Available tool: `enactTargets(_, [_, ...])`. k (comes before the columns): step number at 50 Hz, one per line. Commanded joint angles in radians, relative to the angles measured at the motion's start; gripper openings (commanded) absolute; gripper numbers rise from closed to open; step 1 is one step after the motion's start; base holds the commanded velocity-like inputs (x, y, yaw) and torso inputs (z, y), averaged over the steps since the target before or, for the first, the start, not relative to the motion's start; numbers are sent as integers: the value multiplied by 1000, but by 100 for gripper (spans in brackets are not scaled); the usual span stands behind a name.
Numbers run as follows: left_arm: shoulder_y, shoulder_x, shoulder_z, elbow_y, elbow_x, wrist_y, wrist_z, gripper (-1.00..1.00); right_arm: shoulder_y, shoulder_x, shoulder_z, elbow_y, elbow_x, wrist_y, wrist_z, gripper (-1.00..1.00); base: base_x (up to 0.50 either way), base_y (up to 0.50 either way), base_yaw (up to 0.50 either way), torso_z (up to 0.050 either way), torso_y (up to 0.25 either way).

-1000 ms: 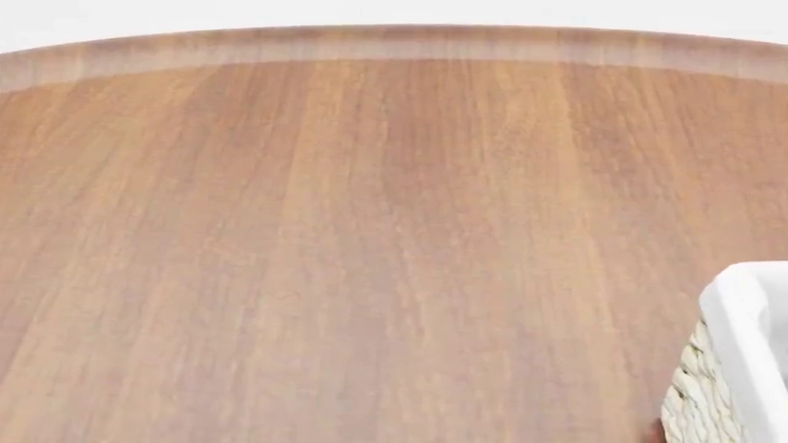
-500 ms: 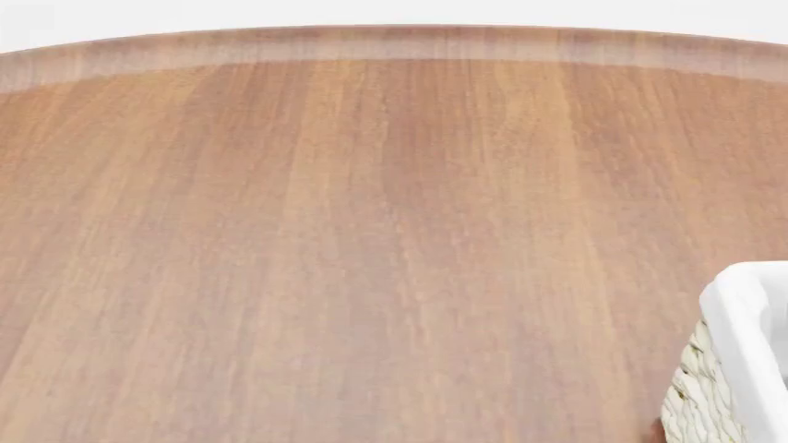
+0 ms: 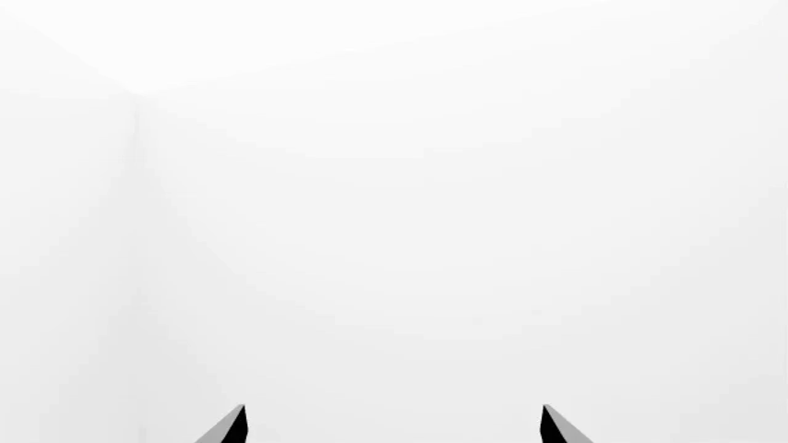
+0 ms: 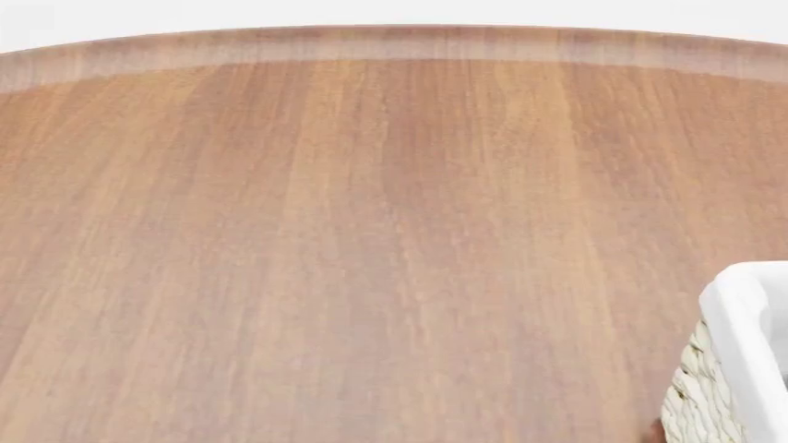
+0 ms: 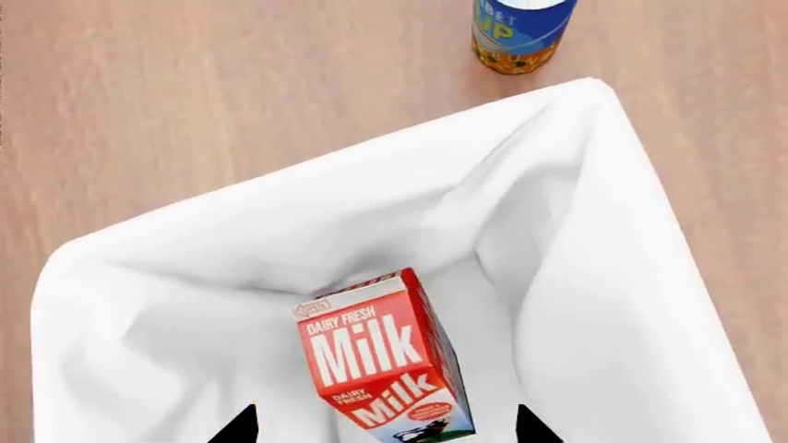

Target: Pick the milk and place it in the basket.

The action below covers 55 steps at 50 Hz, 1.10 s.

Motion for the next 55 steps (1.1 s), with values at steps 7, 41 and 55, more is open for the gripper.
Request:
enactTargets(7, [-2,-1,4,1,-1,0,-3,100,42,-3,-42,0,-19,-34,-22,100,0,0,0,0,0])
enactTargets(41, [14,-5,4,-7,2,18,-7,100,321,-60,-44,0,18,-266,46,100,0,0,0,0,0])
enactTargets(55, [11,-6,7,-5,1,15,-10,100,410,-80,53,0,33,-363,69,100,0,0,0,0,0])
